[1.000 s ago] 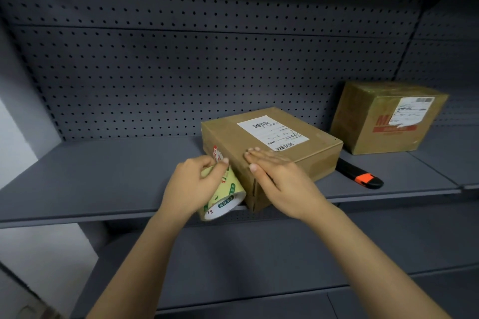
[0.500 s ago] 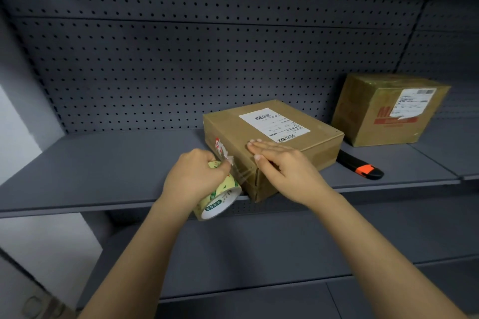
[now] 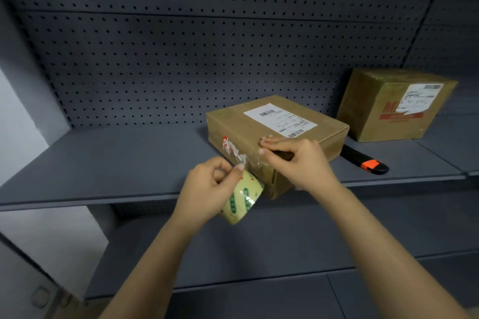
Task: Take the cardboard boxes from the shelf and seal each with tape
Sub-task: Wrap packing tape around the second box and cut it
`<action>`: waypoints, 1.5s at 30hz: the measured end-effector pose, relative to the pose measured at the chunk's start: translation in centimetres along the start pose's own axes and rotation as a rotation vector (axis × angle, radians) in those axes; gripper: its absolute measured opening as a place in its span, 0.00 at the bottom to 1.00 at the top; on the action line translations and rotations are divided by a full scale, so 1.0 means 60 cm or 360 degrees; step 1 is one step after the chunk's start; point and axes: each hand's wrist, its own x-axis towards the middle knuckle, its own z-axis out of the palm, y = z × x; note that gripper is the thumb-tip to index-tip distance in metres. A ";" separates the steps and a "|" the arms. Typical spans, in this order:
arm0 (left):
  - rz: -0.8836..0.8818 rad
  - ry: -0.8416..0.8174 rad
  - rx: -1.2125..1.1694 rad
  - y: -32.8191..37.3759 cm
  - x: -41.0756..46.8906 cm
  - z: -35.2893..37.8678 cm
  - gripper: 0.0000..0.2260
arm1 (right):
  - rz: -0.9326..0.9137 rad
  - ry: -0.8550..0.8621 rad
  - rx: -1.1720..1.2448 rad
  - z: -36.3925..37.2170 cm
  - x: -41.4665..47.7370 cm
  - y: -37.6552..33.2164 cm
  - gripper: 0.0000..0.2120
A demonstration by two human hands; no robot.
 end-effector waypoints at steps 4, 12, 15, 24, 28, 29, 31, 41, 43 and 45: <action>0.0017 0.0034 -0.0065 -0.004 -0.019 0.022 0.18 | -0.0017 -0.0112 0.0129 -0.019 -0.006 0.007 0.12; -0.0050 -0.0083 -0.0198 -0.010 -0.046 0.061 0.17 | -0.0116 -0.0287 0.0011 -0.045 -0.013 0.013 0.14; -0.0093 -0.0051 -0.0269 -0.013 -0.052 0.074 0.18 | -0.0148 -0.0227 -0.0007 -0.035 -0.021 0.016 0.14; -0.0045 0.0143 -0.0259 -0.012 -0.061 0.095 0.18 | -0.0220 -0.0153 -0.0033 -0.033 -0.018 0.015 0.17; -0.0056 0.0232 -0.0244 -0.008 -0.061 0.105 0.18 | -0.0244 -0.0158 -0.0045 -0.034 -0.018 0.015 0.18; -0.0064 0.0245 -0.0238 -0.007 -0.062 0.108 0.18 | -0.0252 -0.0150 -0.0050 -0.034 -0.019 0.016 0.18; -0.0087 0.0269 -0.0216 -0.004 -0.063 0.111 0.18 | -0.0250 -0.0140 -0.0046 -0.033 -0.019 0.018 0.18; -0.0165 0.0165 -0.0405 -0.002 -0.074 0.116 0.23 | -0.0264 -0.0076 0.0042 -0.024 -0.017 0.028 0.20; -0.0163 0.0253 -0.0373 0.002 -0.067 0.121 0.24 | -0.0282 -0.0057 0.0061 -0.022 -0.016 0.033 0.19; -0.0203 0.0316 -0.0304 0.006 -0.065 0.128 0.23 | -0.0301 -0.0055 0.0073 -0.021 -0.015 0.036 0.19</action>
